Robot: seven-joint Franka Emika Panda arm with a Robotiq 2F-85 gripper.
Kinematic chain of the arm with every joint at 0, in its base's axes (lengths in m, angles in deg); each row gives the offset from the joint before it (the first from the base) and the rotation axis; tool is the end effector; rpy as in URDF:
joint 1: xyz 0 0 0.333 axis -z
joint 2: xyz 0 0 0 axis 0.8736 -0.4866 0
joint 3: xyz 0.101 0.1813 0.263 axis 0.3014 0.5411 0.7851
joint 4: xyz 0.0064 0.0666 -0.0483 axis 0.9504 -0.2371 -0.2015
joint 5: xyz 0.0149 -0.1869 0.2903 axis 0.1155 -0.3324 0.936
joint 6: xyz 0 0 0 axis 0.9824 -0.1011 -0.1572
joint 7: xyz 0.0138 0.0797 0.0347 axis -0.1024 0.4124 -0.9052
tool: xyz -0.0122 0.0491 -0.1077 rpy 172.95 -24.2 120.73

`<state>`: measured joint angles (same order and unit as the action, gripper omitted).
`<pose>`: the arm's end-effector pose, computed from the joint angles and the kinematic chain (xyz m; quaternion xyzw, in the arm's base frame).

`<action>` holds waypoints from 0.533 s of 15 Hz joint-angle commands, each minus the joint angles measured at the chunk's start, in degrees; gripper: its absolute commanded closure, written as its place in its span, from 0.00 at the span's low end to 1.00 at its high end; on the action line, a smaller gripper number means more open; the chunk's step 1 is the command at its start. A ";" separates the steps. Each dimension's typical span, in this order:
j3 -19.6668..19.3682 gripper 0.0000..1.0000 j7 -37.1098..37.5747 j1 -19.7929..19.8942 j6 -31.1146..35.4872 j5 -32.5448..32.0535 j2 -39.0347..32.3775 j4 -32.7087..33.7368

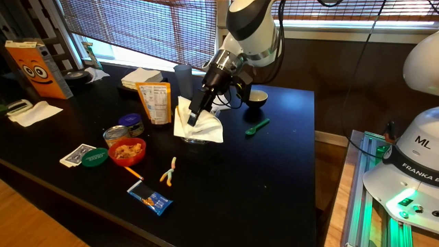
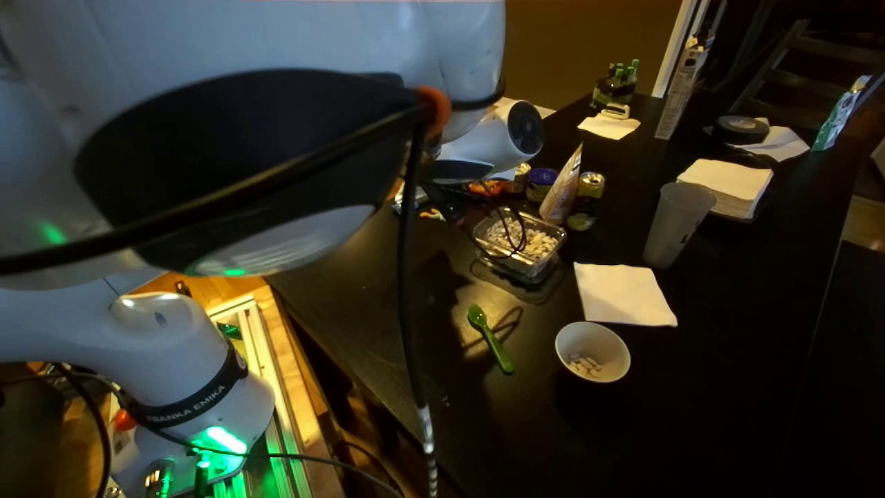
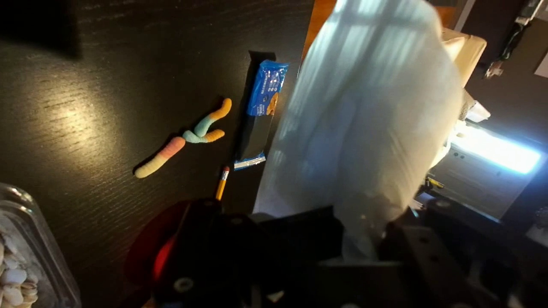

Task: Pick up the pastry on the table

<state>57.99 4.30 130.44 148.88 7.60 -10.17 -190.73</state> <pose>0.4885 0.0526 0.2832 -0.8804 -0.1401 -0.0961 0.4427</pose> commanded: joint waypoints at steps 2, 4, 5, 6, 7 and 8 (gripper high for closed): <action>-1.76 1.00 4.00 -1.64 6.36 -1.96 1.18 1.02; -4.35 1.00 6.83 -2.27 10.35 -2.94 1.26 3.34; -5.94 1.00 8.28 -2.66 11.93 -3.43 1.68 4.38; -7.46 1.00 9.56 -2.92 13.46 -3.98 2.10 5.42; -8.72 1.00 11.23 -3.06 14.85 -4.16 2.65 6.22; -9.45 1.00 12.78 -2.54 15.98 -4.07 2.73 7.06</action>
<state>51.46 11.33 128.82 162.14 4.92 -9.56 -186.44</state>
